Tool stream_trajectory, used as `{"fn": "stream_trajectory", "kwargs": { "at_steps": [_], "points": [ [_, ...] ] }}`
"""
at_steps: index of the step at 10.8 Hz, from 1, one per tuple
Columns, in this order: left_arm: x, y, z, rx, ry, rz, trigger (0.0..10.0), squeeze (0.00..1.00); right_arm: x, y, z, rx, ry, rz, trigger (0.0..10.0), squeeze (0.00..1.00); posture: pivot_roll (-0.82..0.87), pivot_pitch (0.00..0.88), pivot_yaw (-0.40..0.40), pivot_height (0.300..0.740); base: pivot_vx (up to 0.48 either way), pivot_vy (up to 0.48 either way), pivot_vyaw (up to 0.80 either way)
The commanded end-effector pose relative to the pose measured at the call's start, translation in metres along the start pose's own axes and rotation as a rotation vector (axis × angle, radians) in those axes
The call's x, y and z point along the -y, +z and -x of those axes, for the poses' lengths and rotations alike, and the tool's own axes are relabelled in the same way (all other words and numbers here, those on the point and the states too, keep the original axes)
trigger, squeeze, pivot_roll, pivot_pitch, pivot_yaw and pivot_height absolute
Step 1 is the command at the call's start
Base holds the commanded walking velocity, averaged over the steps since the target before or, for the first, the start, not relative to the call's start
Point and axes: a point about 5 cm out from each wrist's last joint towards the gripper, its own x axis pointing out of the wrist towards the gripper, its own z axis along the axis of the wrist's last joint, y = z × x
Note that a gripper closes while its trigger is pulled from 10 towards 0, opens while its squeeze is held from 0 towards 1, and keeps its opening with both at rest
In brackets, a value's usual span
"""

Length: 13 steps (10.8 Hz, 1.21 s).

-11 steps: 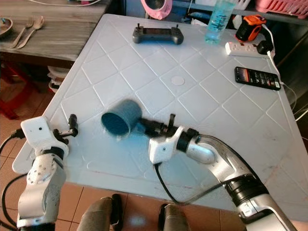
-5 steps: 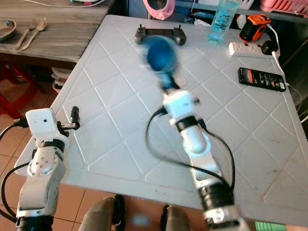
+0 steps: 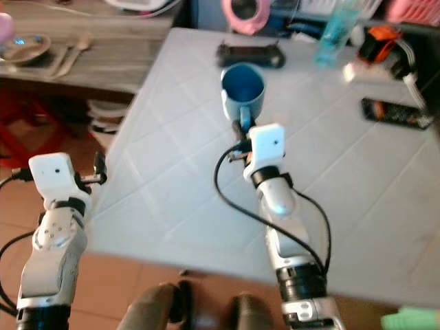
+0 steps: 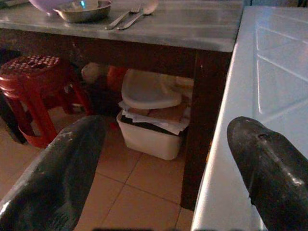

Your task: Setting the table

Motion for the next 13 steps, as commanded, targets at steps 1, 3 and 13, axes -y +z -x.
{"fn": "stream_trajectory", "kwargs": {
  "at_steps": [1,3,13],
  "points": [
    [0.002,-0.001,0.003,-0.012,-0.024,0.008,10.0,0.0,0.006,-0.002,0.005,-0.016,-0.029,-0.012,0.0,0.0,0.07,0.12,0.024,0.74,0.0,0.48,0.0],
    [0.005,-0.004,0.004,-0.014,-0.079,0.011,10.0,0.0,0.009,-0.004,0.008,-0.043,-0.049,-0.053,0.0,0.0,0.06,0.105,0.02,0.74,0.0,0.48,0.0],
    [0.019,0.004,-0.002,0.083,-0.174,0.033,10.0,0.0,0.006,0.001,0.003,-0.028,-0.025,-0.107,3.2,0.0,0.06,0.087,0.011,0.74,0.215,0.397,0.0]
  ]
}}
